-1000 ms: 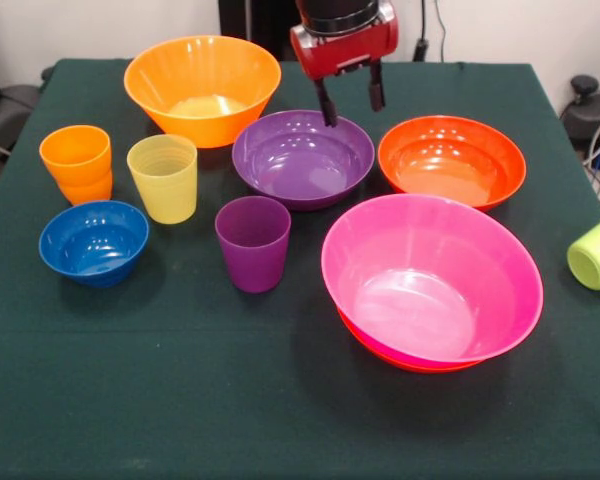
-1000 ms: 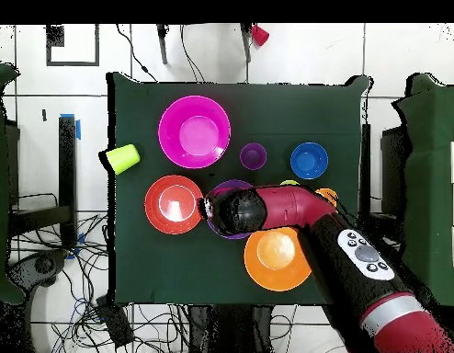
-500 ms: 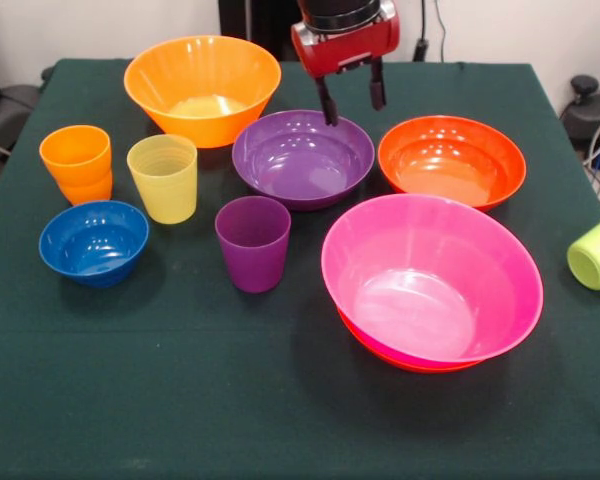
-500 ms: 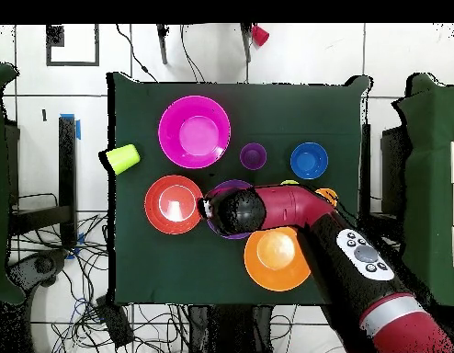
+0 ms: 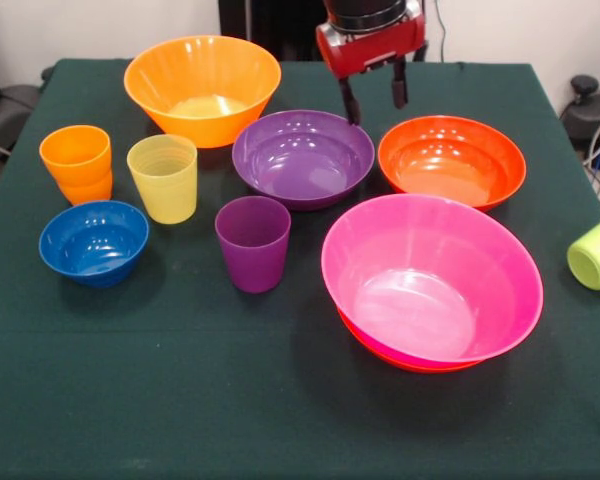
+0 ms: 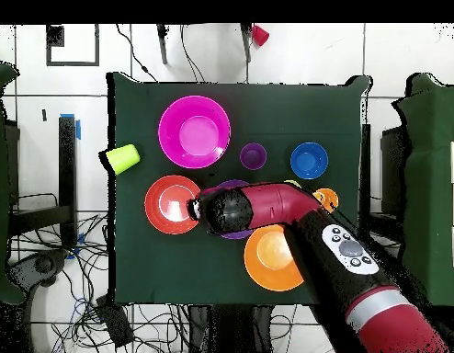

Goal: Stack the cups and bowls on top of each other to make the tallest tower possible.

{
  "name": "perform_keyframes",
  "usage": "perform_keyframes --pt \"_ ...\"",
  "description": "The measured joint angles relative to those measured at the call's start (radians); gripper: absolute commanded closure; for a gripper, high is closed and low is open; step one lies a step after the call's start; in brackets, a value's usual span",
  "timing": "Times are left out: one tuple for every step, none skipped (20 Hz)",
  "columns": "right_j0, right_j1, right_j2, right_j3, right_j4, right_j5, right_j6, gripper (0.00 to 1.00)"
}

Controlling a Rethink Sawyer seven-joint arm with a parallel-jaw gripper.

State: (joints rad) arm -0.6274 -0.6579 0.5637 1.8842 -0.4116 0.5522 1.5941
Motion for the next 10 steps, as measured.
perform_keyframes --pt "0.002 0.002 0.000 -0.001 0.000 0.000 0.000 0.00" --pt "0.005 0.006 0.000 -0.002 0.000 0.000 0.000 0.00" --pt "0.010 0.015 -0.001 -0.005 0.000 0.000 0.000 0.00" --pt "0.014 0.022 -0.003 -0.008 0.000 0.000 0.000 0.00" --pt "0.017 0.029 -0.004 -0.011 0.000 0.000 0.000 0.00" --pt "0.020 0.035 -0.005 -0.013 0.000 0.000 0.000 0.00" --pt "0.022 0.048 -0.006 -0.019 0.000 0.000 0.000 0.00" --pt "0.025 0.061 -0.007 -0.025 0.000 0.000 0.000 0.00" --pt "0.027 0.074 -0.007 -0.031 0.000 0.000 0.000 0.00" --pt "0.027 0.083 -0.007 -0.035 0.000 0.000 0.000 0.00"
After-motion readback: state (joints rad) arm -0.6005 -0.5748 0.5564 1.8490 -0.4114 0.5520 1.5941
